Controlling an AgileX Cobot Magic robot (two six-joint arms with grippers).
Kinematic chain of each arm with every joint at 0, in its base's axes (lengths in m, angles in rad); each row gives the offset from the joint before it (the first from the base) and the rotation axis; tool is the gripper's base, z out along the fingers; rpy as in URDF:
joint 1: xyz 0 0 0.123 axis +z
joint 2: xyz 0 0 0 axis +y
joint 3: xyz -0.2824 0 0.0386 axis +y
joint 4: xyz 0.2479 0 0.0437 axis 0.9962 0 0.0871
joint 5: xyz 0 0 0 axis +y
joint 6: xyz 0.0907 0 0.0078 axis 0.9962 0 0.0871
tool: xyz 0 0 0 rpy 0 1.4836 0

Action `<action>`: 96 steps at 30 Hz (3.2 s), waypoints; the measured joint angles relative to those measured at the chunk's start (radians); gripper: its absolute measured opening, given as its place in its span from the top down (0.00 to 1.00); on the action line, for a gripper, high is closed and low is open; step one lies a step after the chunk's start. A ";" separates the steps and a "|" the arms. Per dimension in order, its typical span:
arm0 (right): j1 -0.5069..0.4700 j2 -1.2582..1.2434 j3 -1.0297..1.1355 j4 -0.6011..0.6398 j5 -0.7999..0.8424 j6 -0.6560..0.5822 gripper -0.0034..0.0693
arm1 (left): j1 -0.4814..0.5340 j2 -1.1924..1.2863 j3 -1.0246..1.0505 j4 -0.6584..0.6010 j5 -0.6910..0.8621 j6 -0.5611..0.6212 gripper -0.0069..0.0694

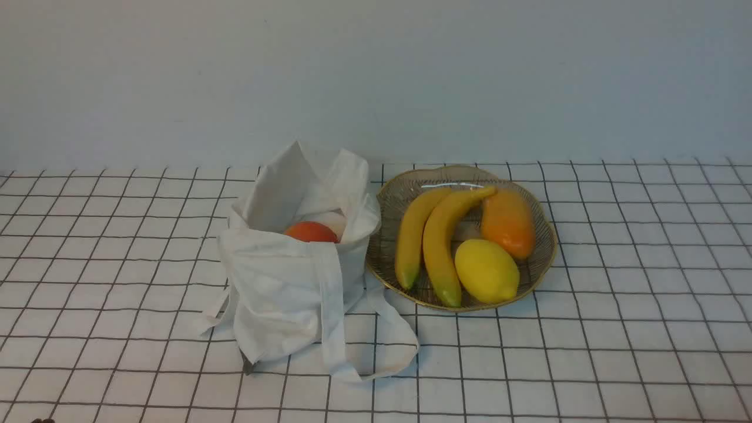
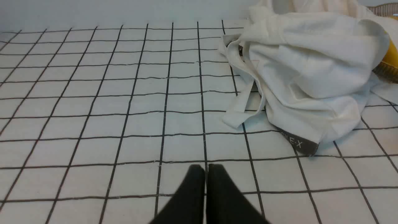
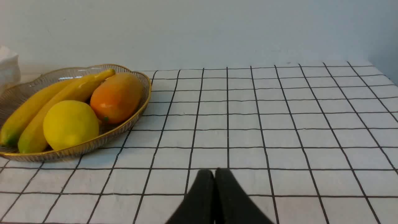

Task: Take the fruit out of the bag on the white checkered tablecloth and place them on the plate.
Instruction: 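Reach into the bag and grasp the red fruit inside it with the left gripper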

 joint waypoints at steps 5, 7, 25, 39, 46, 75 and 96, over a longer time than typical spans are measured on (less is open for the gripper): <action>0.000 0.000 0.000 0.000 0.000 0.000 0.97 | 0.000 0.000 0.000 0.000 0.000 0.000 0.92; 0.000 0.000 0.000 0.000 0.000 0.000 0.97 | 0.000 0.000 0.000 0.000 0.000 0.000 0.92; 0.000 0.000 0.000 0.000 0.000 0.000 0.97 | 0.000 0.000 0.000 0.000 0.000 0.000 0.92; 0.000 0.000 0.000 0.000 0.000 0.000 0.97 | 0.000 0.000 0.000 0.000 0.000 0.000 0.92; 0.000 0.000 0.000 0.000 0.000 0.000 0.97 | 0.000 0.000 0.000 0.000 0.000 0.000 0.92; 0.000 0.000 0.000 0.000 0.000 0.000 0.97 | 0.000 0.296 -0.388 -0.681 0.289 -0.173 0.92; 0.000 0.000 0.000 0.000 0.000 0.000 0.97 | 0.000 1.305 -1.172 -0.268 0.616 -0.060 0.91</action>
